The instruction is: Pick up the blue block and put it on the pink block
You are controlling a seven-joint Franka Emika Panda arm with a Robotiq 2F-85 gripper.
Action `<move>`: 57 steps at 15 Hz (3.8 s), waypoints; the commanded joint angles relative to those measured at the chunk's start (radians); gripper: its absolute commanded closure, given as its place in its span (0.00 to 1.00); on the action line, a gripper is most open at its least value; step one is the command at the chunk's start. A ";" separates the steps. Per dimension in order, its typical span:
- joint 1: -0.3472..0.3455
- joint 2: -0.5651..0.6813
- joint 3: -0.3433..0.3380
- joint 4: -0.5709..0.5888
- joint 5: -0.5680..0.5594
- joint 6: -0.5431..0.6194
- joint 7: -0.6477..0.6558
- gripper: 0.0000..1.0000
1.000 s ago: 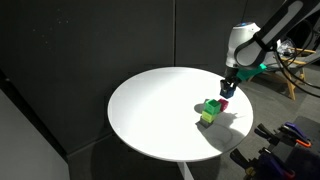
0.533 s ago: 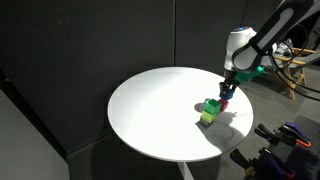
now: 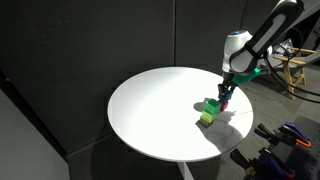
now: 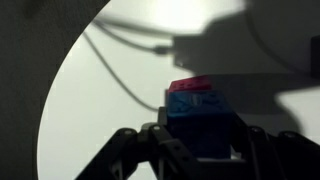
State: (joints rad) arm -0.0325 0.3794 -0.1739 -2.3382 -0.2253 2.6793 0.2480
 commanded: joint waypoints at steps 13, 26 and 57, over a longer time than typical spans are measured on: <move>0.010 0.035 -0.016 0.029 -0.011 0.027 -0.082 0.68; 0.019 0.069 -0.041 0.041 -0.013 0.034 -0.071 0.00; 0.017 -0.211 0.004 -0.064 0.005 -0.182 -0.096 0.00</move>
State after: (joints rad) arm 0.0018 0.2408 -0.1985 -2.3569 -0.2281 2.5212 0.1836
